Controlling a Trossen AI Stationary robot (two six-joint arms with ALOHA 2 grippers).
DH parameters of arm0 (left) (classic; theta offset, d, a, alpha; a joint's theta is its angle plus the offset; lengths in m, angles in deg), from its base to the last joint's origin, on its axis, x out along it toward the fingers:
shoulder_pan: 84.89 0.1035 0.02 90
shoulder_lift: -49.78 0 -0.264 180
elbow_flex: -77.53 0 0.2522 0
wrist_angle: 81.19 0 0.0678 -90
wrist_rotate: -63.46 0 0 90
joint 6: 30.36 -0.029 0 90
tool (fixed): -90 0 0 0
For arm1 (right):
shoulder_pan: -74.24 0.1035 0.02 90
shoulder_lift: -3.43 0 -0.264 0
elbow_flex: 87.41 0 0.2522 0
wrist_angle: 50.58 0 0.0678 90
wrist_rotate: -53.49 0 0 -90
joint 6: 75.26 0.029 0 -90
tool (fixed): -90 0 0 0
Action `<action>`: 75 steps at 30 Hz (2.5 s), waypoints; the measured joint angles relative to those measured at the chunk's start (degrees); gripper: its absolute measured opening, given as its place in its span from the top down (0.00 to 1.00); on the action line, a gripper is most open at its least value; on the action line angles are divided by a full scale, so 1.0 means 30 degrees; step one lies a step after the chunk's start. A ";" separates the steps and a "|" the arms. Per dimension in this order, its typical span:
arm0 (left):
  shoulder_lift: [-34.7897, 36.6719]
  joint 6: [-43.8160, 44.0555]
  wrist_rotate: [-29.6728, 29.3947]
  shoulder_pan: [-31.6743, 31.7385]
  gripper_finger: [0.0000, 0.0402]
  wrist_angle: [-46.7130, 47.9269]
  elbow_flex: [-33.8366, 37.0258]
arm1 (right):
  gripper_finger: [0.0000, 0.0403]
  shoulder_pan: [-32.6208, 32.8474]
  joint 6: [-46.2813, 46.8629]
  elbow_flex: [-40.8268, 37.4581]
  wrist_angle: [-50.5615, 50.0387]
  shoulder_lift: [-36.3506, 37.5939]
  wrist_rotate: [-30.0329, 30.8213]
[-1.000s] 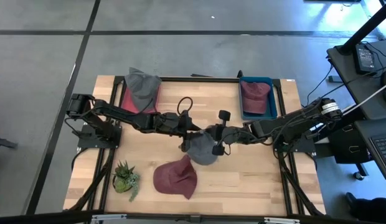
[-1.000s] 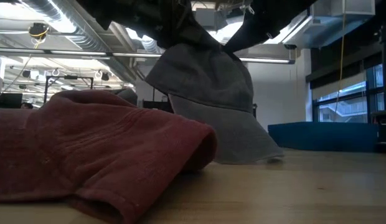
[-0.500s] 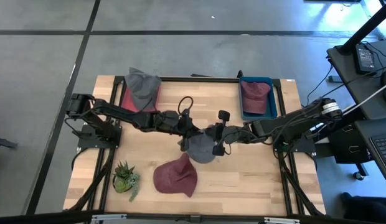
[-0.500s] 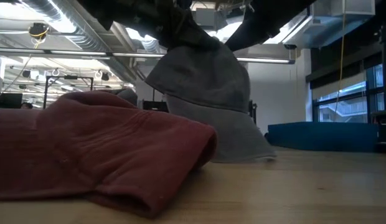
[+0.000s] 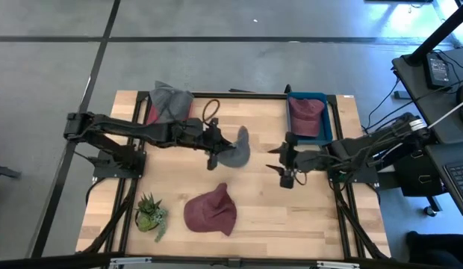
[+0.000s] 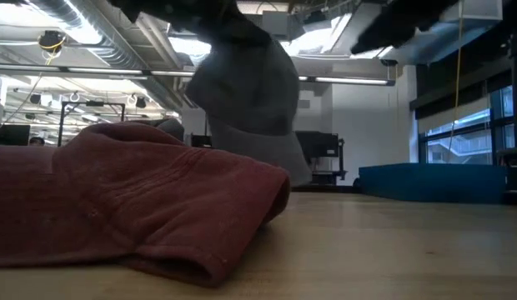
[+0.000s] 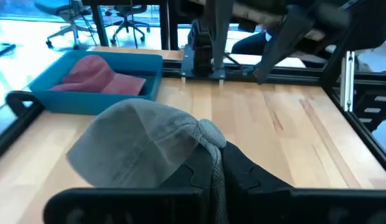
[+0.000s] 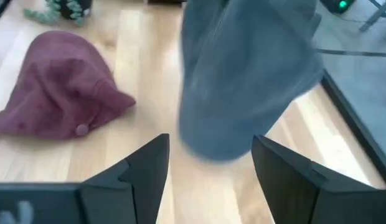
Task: Pick & Place hat
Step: Put the gray cap into the pink bin
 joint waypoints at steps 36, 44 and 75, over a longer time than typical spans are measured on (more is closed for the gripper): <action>0.1460 -0.9116 -0.9829 0.3232 0.99 2.7033 -1.0053 | 0.43 -0.0387 0.1291 -0.5221 0.4269 0.2399 0.0124; 0.1562 -1.0668 -1.0958 0.3774 0.99 2.7066 -1.0053 | 0.43 -0.0479 0.1557 -0.5221 0.4268 0.2391 0.0129; 0.1285 -1.2325 -0.8749 0.4633 0.99 2.6771 -0.8275 | 0.43 -0.2135 0.2016 -0.5221 0.4152 0.2311 0.0117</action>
